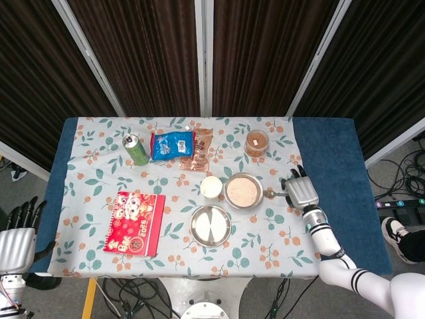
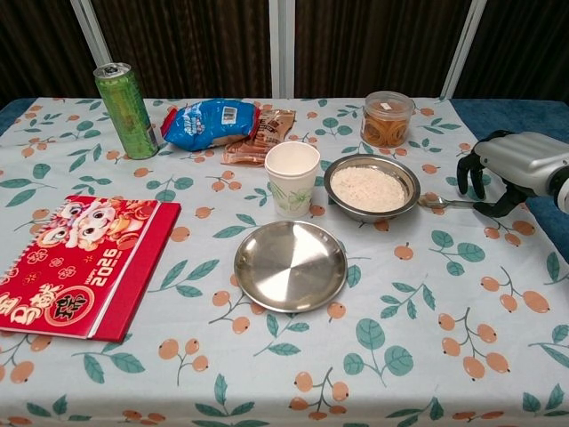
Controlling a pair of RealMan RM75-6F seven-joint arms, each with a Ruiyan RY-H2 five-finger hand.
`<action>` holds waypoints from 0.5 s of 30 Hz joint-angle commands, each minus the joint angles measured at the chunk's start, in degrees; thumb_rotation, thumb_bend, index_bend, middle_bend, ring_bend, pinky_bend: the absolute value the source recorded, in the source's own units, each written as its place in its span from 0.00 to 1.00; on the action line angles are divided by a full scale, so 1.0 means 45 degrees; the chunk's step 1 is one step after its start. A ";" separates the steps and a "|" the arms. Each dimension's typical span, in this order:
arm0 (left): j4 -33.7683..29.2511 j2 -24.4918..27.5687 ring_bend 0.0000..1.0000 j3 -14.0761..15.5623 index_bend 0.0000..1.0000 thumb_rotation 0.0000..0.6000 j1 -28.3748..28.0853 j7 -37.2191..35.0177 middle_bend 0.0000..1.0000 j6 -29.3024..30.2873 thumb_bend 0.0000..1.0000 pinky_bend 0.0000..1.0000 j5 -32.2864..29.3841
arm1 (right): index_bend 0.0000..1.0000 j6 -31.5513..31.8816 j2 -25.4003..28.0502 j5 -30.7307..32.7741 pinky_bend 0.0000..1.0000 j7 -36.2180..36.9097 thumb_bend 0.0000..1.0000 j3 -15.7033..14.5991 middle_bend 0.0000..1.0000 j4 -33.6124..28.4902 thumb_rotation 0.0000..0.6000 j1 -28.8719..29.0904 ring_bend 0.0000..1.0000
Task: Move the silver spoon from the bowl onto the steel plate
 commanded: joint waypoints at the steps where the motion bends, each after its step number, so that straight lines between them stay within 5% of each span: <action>1: 0.0010 0.0005 0.05 0.0001 0.13 1.00 0.0008 -0.0015 0.10 0.0003 0.24 0.11 -0.0005 | 0.44 0.0023 -0.0052 -0.0042 0.03 0.0078 0.29 -0.0024 0.50 0.0040 1.00 -0.0006 0.12; 15: 0.0080 -0.0027 0.05 -0.0010 0.13 1.00 0.0007 -0.0042 0.10 -0.0038 0.24 0.11 -0.0041 | 0.45 0.0067 -0.0319 -0.0273 0.03 0.0291 0.29 -0.0167 0.52 0.0386 1.00 -0.0036 0.13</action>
